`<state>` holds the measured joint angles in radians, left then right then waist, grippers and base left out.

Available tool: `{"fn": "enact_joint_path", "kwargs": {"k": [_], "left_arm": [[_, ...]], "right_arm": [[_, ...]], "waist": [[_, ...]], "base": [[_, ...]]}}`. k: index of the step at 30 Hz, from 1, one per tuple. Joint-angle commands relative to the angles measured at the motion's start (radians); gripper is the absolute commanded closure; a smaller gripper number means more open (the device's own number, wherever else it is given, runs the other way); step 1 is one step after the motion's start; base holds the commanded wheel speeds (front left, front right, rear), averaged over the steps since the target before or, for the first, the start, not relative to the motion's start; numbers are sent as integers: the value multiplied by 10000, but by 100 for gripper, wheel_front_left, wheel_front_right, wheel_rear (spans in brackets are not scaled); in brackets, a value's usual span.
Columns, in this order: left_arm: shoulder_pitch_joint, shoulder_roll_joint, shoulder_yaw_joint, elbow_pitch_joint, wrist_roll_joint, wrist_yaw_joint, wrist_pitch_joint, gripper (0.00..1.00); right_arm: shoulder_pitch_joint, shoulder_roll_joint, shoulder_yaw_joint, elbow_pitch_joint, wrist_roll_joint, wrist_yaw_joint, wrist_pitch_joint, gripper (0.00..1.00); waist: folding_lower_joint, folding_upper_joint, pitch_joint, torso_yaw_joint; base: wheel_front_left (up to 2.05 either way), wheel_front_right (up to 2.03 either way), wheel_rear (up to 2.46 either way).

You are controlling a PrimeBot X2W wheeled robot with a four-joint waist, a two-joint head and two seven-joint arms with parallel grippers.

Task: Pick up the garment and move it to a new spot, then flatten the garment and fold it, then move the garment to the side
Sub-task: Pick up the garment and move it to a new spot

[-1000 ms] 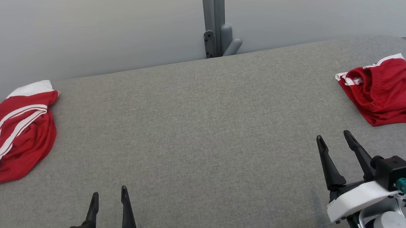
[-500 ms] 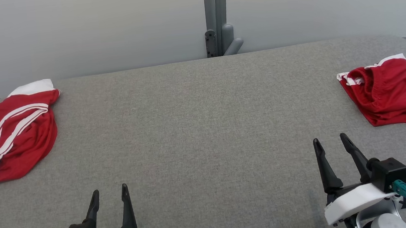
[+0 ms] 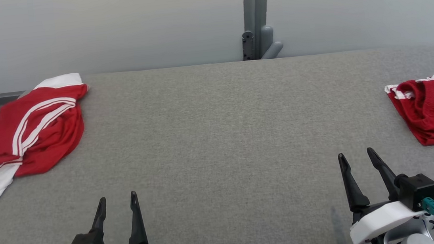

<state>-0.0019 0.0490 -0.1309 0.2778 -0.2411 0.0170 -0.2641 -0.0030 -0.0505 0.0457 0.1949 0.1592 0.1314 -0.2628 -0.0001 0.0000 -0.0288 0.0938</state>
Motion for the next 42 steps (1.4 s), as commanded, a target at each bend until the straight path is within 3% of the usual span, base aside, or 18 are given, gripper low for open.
{"fn": "enact_joint_path", "kwargs": {"k": [1, 13, 26, 35, 42], "left_arm": [[-134, 27, 54, 24, 89, -21, 1, 0], [150, 46, 388, 55, 302, -165, 1, 0], [466, 25, 741, -497, 207, -7, 1, 0], [118, 23, 492, -271, 233, -163, 1, 0], [-902, 411, 977, -506, 317, -270, 1, 0]], "right_arm": [[131, -4, 0, -30, 4, -15, -31, 0], [-3, -7, 270, -83, 148, -15, -31, 0], [-608, -16, 733, 203, 1, -15, -31, 0], [-241, -16, 227, -32, -87, -15, -31, 0], [-365, -17, 133, -394, -419, -15, -28, 0]], "waist": [[1, 0, -95, 677], [1, 0, -45, 3956], [1, 0, 341, 4201], [1, 0, 339, 4220], [1, 0, 1019, 3694]], "base": [[0, 0, 0], [0, 0, 0], [0, 0, 0], [0, 0, 0], [0, 0, 0]]}}
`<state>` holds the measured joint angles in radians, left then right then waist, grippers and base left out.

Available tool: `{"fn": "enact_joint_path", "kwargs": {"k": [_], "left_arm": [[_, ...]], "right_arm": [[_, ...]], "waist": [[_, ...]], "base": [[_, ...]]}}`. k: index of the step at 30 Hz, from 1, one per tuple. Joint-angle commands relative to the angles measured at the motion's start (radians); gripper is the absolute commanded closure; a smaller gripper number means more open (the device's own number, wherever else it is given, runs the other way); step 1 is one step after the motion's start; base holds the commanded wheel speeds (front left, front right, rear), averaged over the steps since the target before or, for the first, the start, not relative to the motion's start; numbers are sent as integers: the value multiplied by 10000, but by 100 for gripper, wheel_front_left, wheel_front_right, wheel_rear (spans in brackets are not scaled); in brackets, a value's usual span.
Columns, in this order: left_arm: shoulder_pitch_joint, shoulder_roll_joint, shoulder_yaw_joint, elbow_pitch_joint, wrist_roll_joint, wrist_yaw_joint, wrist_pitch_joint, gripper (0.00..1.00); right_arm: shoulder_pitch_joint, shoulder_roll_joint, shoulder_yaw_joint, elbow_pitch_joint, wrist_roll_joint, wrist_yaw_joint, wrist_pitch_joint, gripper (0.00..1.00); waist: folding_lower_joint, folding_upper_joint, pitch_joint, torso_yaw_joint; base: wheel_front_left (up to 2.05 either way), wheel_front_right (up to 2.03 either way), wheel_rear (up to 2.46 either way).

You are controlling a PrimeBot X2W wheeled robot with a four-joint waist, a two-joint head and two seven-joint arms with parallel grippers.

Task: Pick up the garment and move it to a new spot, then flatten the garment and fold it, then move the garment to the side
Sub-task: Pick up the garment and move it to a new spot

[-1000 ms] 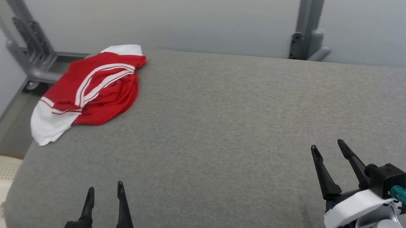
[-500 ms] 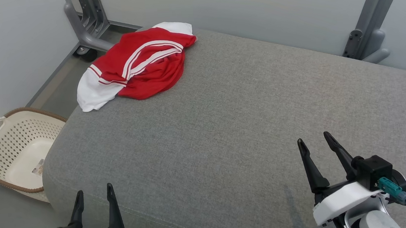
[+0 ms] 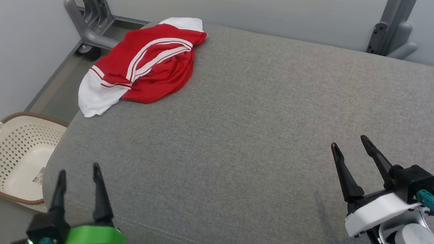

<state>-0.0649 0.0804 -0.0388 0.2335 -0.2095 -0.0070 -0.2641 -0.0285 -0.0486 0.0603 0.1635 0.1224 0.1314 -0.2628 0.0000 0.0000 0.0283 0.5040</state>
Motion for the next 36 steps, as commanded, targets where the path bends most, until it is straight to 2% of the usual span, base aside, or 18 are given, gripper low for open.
{"fn": "enact_joint_path", "kwargs": {"k": [1, 4, 7, 11, 13, 17, 20, 22, 27, 33, 36], "left_arm": [[-485, 174, 155, -107, -45, -77, 1, 0], [-1392, 692, 379, -24, -72, -291, 16, 0], [-2539, 1447, 558, 187, 67, -481, 258, 0], [-4217, 2496, 586, 698, 130, -805, 1031, 0], [-5056, 2817, 539, 1242, -85, -944, 1604, 0], [-6841, 2871, 854, 2763, -1402, -1138, 3026, 0], [-7652, 3341, 513, 3858, -1188, -1157, 3599, 0], [-7876, 3457, 388, 4185, -1072, -1157, 3648, 0], [-8566, 3658, 253, 5700, -766, -837, 3445, 0], [-8916, 3624, 483, 7140, -1051, -583, 3167, 0], [-9091, 3900, 557, 7615, -1025, -380, 2961, 0]], "right_arm": [[-185, -35, -26, -138, -137, -15, -16, 0], [-375, -40, -94, -318, -386, -15, 58, 0], [-656, -40, -74, -668, -628, -15, 190, 0], [-1077, -40, -81, -1268, -1068, -15, 475, 0], [-1195, -41, -184, -1588, -1244, -15, 626, 0], [-1198, -47, -299, -2310, -1465, -15, 961, 0], [-1062, -128, -328, -2848, -1547, -15, 1226, 0], [-1040, -158, -345, -3013, -1574, -15, 1299, 0], [-965, -323, -445, -3667, -1656, -15, 1569, 0], [-894, -386, -536, -4079, -1688, -15, 1691, 0], [-884, -387, -576, -4166, -1706, -15, 1698, 0]], "waist": [[0, 0, 610, -531], [0, 0, 1115, -934], [0, 0, 1770, -1421], [0, 0, 2793, -2073], [0, 0, 3251, -2281], [0, 0, 4104, -2596], [0, 0, 4585, -2825], [0, 0, 4732, -2894], [0, 0, 5359, -3114], [0, 0, 5845, -3192], [0, 0, 5979, -3176]], "base": [[0, 0, 0], [0, 0, 0], [0, 0, 0], [0, 0, 0], [0, 0, 0], [0, 0, 0], [0, 0, 0], [0, 0, 0], [0, 0, 0], [0, 0, 0], [0, 0, 0]]}}
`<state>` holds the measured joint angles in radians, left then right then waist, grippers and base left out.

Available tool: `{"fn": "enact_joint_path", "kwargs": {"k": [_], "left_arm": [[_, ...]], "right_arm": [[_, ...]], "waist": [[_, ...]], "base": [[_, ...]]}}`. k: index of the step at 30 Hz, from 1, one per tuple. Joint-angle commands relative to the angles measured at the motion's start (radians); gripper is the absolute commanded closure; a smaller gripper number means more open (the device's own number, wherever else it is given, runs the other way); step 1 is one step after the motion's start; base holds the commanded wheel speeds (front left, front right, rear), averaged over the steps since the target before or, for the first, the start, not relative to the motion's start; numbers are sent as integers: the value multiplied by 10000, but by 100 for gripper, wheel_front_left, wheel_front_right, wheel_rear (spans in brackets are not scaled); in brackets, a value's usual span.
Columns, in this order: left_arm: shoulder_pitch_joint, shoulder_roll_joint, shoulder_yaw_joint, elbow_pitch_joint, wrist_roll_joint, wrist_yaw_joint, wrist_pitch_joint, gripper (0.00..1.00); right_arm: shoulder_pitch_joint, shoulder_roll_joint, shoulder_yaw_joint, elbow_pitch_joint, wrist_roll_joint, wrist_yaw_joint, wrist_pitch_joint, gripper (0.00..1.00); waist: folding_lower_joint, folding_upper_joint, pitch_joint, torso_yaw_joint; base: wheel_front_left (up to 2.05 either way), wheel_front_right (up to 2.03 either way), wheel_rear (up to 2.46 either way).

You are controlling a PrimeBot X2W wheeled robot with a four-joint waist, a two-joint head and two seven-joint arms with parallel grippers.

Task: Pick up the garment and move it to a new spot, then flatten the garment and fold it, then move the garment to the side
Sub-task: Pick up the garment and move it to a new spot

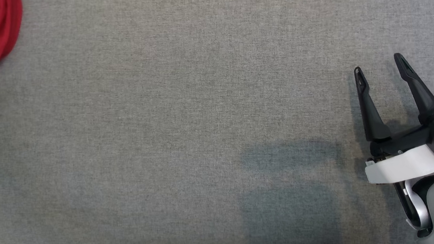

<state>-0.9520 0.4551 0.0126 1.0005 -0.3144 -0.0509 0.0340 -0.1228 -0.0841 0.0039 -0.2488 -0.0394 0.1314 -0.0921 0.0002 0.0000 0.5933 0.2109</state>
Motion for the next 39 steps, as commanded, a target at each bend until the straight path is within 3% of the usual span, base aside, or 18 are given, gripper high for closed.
{"fn": "enact_joint_path", "kwargs": {"k": [1, 14, 15, 17, 25, 39], "left_arm": [[-239, 183, 69, 90, 5, 117, -105, 0], [-898, 146, 13, 1308, -225, 3, -946, 0], [-936, 104, -27, 1386, -210, -24, -963, 38], [-1046, 47, -81, 1492, -195, -79, -1109, 100], [-1332, 136, -585, 1745, 114, -340, -1620, 100], [-1924, 121, -2346, 1088, 814, -782, -1773, 100]], "right_arm": [[60, -32, -19, -60, -92, -15, -6, 0], [-113, -231, 70, -347, -121, -15, 106, 0], [-116, -245, 56, -370, -144, -15, 93, 0], [-151, -247, 76, -421, -171, -15, 34, 0], [-175, -117, 327, -167, -112, -15, -182, 0], [212, 258, 705, 1472, 264, -15, -935, 0]], "waist": [[-2, 0, 357, -239], [-2, 0, 770, -391], [-2, 0, 776, -405], [-2, 0, 768, -428], [-2, 0, 142, -429], [-2, 0, -3036, -704]], "base": [[0, 0, 0], [0, 0, 0], [0, 0, 0], [0, 0, 0], [0, 0, 0], [0, 0, 0]]}}
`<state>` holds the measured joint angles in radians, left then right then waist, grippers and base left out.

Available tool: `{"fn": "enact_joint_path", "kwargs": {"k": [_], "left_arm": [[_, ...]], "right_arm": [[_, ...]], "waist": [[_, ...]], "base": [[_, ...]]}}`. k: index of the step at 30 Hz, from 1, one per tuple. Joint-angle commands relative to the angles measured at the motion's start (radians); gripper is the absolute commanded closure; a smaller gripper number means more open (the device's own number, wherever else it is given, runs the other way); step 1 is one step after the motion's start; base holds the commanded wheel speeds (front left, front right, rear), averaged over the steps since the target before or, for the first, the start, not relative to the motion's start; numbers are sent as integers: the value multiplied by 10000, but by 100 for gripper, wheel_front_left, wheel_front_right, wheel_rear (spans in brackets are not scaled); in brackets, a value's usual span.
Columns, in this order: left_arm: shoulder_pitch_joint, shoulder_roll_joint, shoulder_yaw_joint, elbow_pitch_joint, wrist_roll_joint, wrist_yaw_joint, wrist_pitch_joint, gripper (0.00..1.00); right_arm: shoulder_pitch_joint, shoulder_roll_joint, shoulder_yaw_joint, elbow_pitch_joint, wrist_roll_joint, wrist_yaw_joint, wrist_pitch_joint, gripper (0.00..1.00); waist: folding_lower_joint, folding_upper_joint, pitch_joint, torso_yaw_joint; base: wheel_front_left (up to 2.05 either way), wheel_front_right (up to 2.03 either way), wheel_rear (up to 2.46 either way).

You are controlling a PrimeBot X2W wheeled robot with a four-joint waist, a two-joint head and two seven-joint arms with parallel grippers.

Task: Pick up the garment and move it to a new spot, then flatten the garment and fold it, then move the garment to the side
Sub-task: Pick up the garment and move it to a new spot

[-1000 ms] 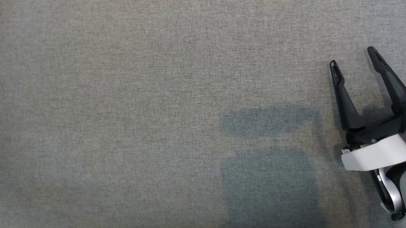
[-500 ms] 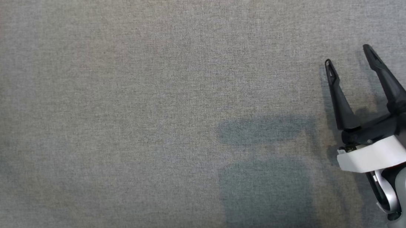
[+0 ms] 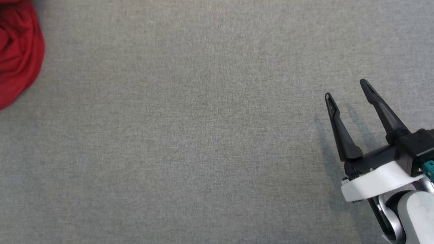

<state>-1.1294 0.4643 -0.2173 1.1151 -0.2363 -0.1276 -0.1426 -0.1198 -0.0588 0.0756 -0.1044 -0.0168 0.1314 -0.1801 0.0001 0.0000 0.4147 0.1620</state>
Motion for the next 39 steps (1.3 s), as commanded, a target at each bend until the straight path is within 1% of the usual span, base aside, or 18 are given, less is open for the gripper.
{"fn": "enact_joint_path", "kwargs": {"k": [1, 3, 8, 12, 15, 21, 23, 25, 29, 30, 31, 32, 33, 37, 39], "left_arm": [[-140, -56, -241, -178, 11, -22, 26, 100], [-78, -159, -695, -485, -104, -26, 73, 100], [69, -184, -1866, -1517, -629, -23, 404, 100], [182, -215, -2770, -2599, -1137, -25, 698, 100], [162, -358, -3260, -3462, -1551, -26, 906, 100], [315, -1053, -3828, -4929, -2281, -26, 1252, 100], [405, -1366, -3891, -5292, -2467, -22, 1256, 100], [530, -1723, -3827, -5543, -2679, 95, 1153, 100], [1176, -2472, -3683, -5493, -3189, 345, 737, 100], [1176, -2472, -3683, -5493, -3189, 345, 737, 100], [1594, -2762, -3588, -5189, -3469, 444, 478, 100], [1834, -2893, -3552, -4964, -3601, 493, 316, 100], [1834, -2893, -3552, -4964, -3601, 493, 316, 100], [2721, -3087, -3385, -3790, -3817, 654, -487, 100], [3037, -2972, -3474, -3274, -3564, 644, -883, 100]], "right_arm": [[242, 18, -21, 144, 69, -15, -102, 0], [372, 48, -59, 345, 157, -15, -206, 0], [710, 79, -202, 670, 501, -15, -399, 0], [971, 79, -312, 837, 759, -15, -522, 0], [1154, 81, -383, 928, 887, -15, -572, 0], [1348, 79, -386, 1064, 1082, -15, -671, 0], [1356, 75, -393, 1086, 1133, -15, -682, 0], [1371, 78, -422, 1107, 1169, -15, -709, 0], [1305, 82, -500, 1166, 1186, -13, -755, 0], [1305, 82, -500, 1166, 1186, -13, -755, 0], [1212, 79, -496, 1179, 1189, -15, -775, 0], [1144, 77, -525, 1193, 1191, -15, -770, 0], [1144, 77, -525, 1193, 1191, -15, -770, 0], [932, 81, -570, 1209, 1209, -15, -797, 0], [864, 79, -588, 1216, 1235, -15, -818, 0]], "waist": [[-1, 0, -1496, -263], [-1, 0, -1977, -364], [-1, 0, -2876, -616], [-1, 0, -3454, -836], [-1, 0, -3798, -1006], [-1, 0, -4166, -1531], [-1, 0, -4176, -1739], [-1, 0, -4116, -1928], [-1, 0, -3828, -2288], [-1, 0, -3828, -2288], [-1, 0, -3621, -2482], [-1, 0, -3527, -2567], [-1, 0, -3527, -2567], [-1, 0, -3133, -2891], [-1, 0, -2966, -3005]], "base": [[0, 0, 0], [0, 0, 0], [0, 0, 0], [0, 0, 0], [0, 0, 0], [0, 0, 0], [0, 0, 0], [0, 0, 0], [0, 0, 0], [0, 0, 0], [0, 0, 0], [0, 0, 0], [0, 0, 0], [0, 0, 0], [0, 0, 0]]}}
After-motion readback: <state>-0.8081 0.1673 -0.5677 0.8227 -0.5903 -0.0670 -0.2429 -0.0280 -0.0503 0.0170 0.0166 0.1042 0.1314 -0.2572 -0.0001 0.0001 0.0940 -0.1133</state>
